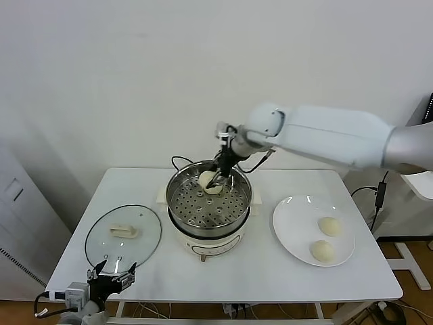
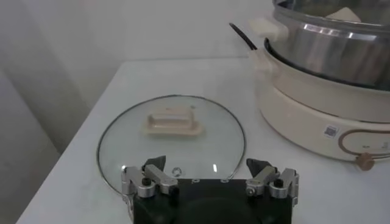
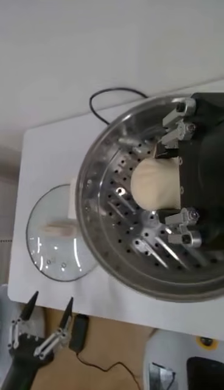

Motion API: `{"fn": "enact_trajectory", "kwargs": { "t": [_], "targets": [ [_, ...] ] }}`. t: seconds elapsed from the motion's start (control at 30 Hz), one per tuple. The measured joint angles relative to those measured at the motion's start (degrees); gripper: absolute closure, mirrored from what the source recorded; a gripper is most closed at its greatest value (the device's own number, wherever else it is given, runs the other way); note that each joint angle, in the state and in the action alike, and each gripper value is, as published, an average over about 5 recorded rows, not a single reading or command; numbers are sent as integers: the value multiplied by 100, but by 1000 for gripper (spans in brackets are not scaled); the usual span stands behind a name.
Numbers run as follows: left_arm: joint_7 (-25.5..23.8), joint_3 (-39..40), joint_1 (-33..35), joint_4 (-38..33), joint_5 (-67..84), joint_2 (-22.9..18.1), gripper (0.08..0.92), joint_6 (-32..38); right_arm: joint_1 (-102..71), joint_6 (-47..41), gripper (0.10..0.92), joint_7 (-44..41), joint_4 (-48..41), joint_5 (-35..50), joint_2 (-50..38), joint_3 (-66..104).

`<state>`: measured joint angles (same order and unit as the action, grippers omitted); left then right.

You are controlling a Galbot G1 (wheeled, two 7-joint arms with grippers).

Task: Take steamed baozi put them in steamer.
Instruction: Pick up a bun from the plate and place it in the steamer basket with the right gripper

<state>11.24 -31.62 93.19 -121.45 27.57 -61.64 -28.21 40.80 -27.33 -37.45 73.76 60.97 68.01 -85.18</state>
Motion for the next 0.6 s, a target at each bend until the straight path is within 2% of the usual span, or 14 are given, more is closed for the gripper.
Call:
{"fn": "enact_trajectory", "kwargs": {
  "t": [0.6],
  "targets": [
    [0, -55, 26, -5, 17, 62, 177, 36, -815, -189, 516, 505, -698, -113, 730, 168]
  ]
}}
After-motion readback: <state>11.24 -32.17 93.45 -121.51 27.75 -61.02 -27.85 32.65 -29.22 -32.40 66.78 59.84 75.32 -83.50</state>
